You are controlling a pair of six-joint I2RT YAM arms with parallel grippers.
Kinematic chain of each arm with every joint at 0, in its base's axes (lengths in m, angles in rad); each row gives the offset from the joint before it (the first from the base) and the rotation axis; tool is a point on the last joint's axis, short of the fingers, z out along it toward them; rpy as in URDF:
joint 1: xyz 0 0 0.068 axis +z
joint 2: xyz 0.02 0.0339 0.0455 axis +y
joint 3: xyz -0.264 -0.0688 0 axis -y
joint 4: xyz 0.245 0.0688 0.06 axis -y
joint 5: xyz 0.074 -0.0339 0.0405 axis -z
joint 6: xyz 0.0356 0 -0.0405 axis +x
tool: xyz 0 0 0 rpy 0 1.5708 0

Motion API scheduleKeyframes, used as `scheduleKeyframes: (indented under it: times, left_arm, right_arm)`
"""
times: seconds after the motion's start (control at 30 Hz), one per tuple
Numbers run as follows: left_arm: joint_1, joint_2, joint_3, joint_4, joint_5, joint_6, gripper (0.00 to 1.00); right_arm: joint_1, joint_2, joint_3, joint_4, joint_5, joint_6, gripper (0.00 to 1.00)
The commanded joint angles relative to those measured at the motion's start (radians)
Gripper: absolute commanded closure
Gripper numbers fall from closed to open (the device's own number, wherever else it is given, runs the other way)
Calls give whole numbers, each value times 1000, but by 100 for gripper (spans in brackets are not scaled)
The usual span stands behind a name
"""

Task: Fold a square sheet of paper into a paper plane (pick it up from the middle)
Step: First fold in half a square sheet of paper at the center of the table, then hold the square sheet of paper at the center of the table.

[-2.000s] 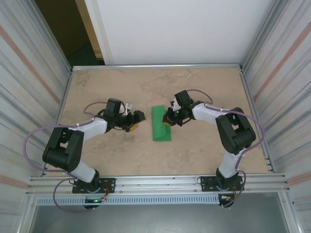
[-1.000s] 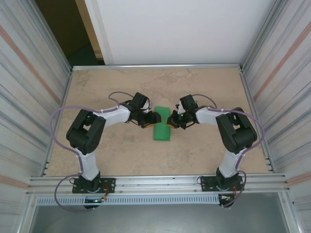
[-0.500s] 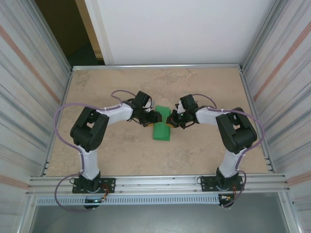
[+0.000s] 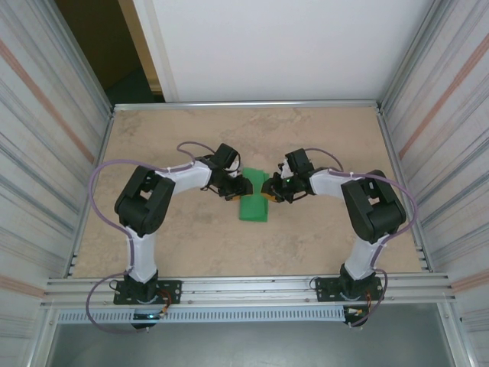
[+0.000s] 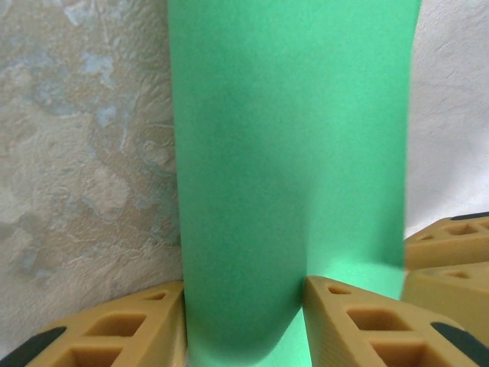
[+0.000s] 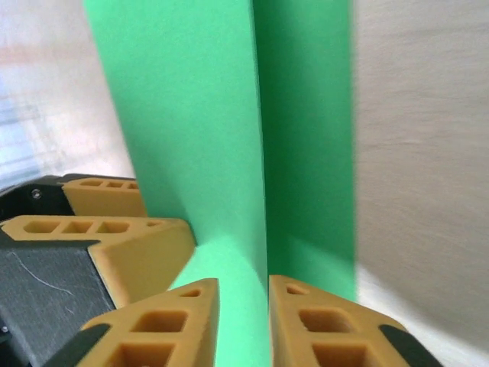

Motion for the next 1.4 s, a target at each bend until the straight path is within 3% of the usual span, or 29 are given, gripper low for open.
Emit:
scheduleKeyframes:
  times: [0.0,0.13,0.6,1.37]
  left_arm:
    - [-10,57,0,-67,-52,24,57]
    - [-20,84,2,-87,-72,30,57]
    - [-97,238,129,-301,-244,117,52]
    - [-112,359,192,-368,-209,69,49]
  right_arm:
    - [-39,-101,-34,-62,74,-12,71]
    - [-71,-168,-69,-82,124,-6,66]
    - [-87,-209,-106,-85,180,16,66]
    - [-155,-289,-165,-88,149,-34,63]
